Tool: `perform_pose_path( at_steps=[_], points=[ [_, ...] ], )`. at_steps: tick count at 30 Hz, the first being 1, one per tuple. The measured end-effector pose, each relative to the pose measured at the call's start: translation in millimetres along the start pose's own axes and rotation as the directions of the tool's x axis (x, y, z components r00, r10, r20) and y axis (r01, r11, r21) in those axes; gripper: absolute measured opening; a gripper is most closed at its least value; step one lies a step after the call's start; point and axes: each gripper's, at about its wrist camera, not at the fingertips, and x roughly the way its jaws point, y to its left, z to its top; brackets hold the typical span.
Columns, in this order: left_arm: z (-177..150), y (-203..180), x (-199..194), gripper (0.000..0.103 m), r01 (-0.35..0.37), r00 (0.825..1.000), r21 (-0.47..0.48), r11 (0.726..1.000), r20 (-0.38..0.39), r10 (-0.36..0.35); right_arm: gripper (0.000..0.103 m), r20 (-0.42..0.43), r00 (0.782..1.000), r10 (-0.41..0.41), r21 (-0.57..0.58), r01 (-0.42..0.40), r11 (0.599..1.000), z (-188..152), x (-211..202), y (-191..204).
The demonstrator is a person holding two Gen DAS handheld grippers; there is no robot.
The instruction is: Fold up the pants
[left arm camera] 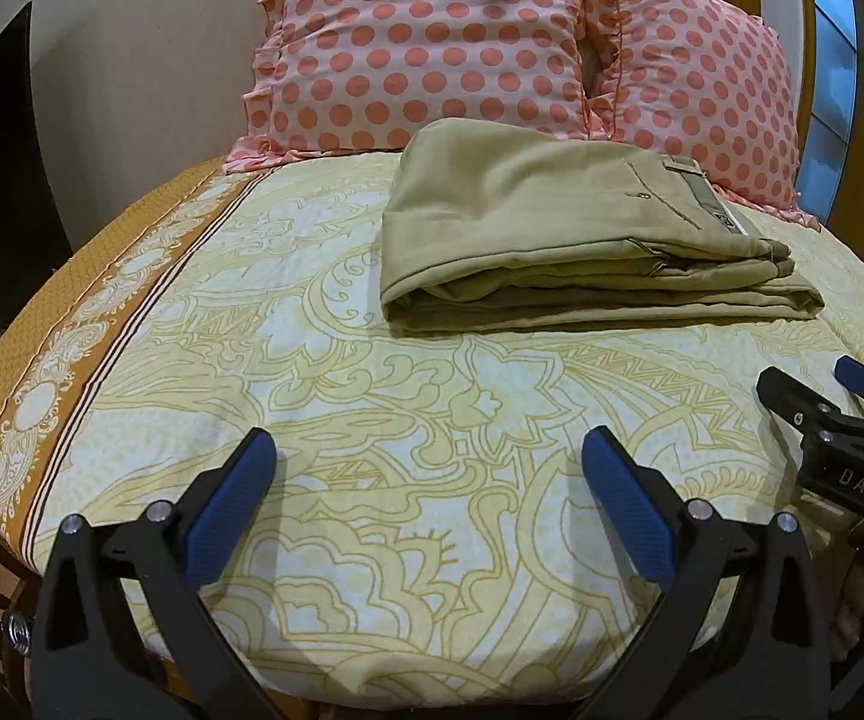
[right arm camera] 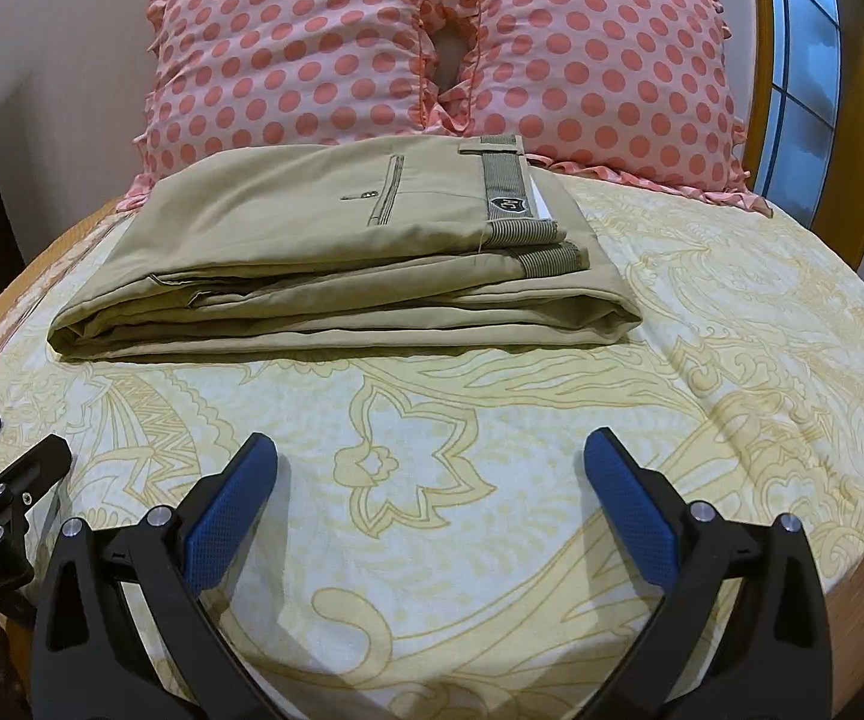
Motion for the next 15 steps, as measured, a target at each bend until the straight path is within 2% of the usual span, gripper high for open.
perform_pose_path(
  at_steps=[15],
  points=[
    [0.0,0.7,0.2,0.101,0.001,1.0,0.001,1.0,0.0,-0.001,0.102,0.003,1.0,-0.002,0.0,0.002,1.0,0.0,0.0,1.2]
  ],
)
